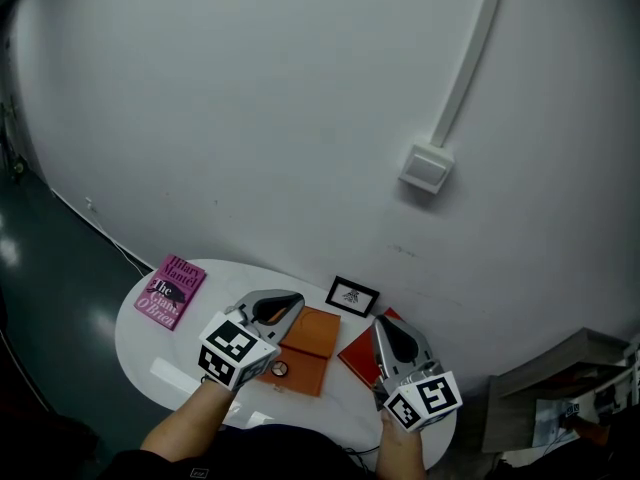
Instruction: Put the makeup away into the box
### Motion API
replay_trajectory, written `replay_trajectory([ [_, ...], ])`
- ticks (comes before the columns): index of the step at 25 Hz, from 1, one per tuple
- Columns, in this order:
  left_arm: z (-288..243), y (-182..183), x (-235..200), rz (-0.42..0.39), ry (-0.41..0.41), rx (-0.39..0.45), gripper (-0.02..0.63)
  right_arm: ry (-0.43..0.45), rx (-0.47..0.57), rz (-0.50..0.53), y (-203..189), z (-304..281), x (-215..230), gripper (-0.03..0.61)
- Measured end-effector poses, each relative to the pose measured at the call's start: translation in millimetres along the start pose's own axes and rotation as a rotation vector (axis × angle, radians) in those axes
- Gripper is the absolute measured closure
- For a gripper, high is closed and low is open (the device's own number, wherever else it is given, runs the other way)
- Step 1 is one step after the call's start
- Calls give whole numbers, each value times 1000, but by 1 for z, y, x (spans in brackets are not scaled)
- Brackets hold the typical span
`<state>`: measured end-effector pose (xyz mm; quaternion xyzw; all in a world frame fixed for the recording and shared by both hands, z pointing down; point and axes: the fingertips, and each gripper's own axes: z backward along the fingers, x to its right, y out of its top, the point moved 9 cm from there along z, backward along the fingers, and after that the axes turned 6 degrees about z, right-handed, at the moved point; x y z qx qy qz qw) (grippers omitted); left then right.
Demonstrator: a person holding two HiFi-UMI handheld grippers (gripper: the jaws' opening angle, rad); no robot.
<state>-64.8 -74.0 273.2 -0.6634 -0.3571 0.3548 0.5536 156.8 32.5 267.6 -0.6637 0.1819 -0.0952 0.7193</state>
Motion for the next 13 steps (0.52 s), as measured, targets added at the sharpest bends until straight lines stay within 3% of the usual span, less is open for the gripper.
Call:
replay_trajectory([
  [13,13,1,-5,14,24,15,599,20,-6,5,4,1,-10,543],
])
